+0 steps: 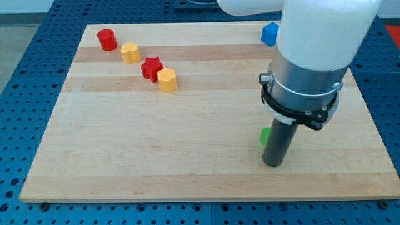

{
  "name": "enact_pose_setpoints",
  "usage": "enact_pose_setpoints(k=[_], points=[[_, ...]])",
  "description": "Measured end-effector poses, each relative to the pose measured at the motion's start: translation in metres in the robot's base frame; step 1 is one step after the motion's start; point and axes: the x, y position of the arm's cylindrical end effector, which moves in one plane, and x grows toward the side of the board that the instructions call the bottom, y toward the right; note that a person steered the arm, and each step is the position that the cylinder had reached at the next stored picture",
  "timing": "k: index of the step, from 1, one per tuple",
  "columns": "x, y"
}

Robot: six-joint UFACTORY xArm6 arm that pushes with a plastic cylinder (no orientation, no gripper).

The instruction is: Place green star on left side of green circle

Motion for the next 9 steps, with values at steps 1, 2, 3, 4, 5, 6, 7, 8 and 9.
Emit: enact_pose_setpoints(k=[1,2,3,4,5,6,7,8,9], points=[[-0.002,-0.001],[-0.047,-0.001],[-0.059,0.000],[-0.057,0.010],[-0.077,0.039],[-0.112,0.047],[-0.126,0.046],[-0.103,0.045],[-0.126,0.041]])
